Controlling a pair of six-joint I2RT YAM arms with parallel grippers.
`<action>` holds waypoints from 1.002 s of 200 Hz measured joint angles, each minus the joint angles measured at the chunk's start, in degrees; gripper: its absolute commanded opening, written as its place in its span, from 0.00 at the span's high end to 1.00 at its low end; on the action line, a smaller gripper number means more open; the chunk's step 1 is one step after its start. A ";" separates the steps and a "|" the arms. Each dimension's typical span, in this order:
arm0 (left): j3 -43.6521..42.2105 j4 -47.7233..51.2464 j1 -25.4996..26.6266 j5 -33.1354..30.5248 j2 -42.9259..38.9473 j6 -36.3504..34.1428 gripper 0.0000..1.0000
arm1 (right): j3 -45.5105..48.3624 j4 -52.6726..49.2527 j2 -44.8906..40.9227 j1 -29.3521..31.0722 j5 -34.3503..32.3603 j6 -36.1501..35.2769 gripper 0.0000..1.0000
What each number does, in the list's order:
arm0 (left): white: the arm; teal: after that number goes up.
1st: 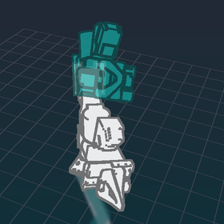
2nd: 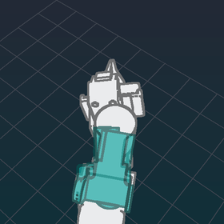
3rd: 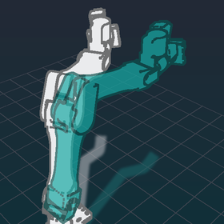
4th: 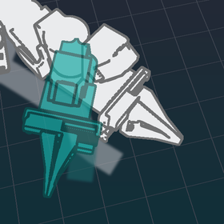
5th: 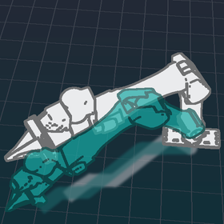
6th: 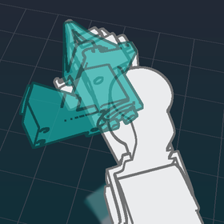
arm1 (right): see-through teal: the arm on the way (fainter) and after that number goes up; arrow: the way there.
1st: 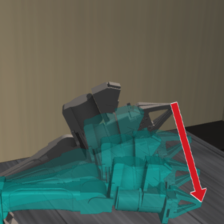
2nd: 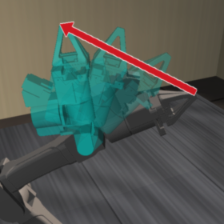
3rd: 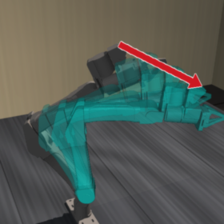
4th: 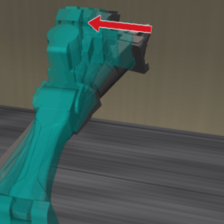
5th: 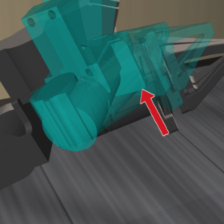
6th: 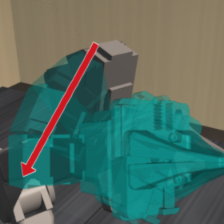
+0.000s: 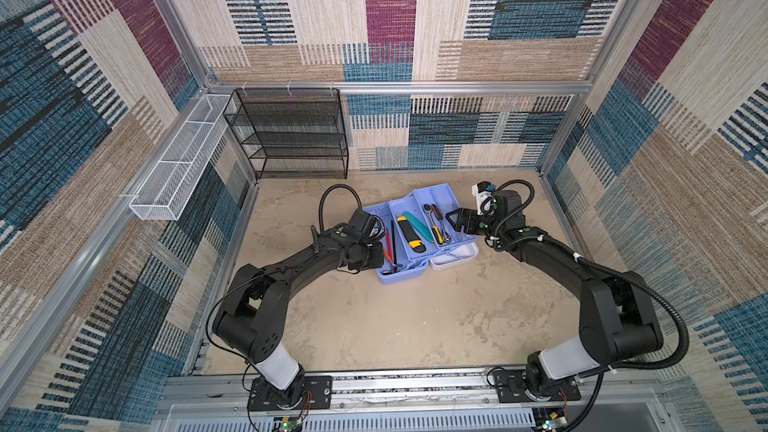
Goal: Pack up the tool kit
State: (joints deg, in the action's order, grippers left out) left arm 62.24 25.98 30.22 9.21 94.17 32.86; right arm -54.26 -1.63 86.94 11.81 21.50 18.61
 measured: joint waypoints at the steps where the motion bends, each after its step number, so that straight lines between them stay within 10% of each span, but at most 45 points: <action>1: 0.00 0.00 0.00 0.00 0.00 0.00 0.67 | 0.00 0.00 0.00 0.00 0.04 0.02 0.17; 200: 0.31 0.63 0.07 -0.26 0.90 0.63 0.66 | -7.08 -2.23 3.93 6.88 -0.87 1.29 0.26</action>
State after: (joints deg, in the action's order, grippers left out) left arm 62.54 26.61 30.28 8.95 95.07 33.50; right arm -61.34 -3.86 90.87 18.70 20.62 19.90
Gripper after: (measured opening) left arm 0.337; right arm 0.748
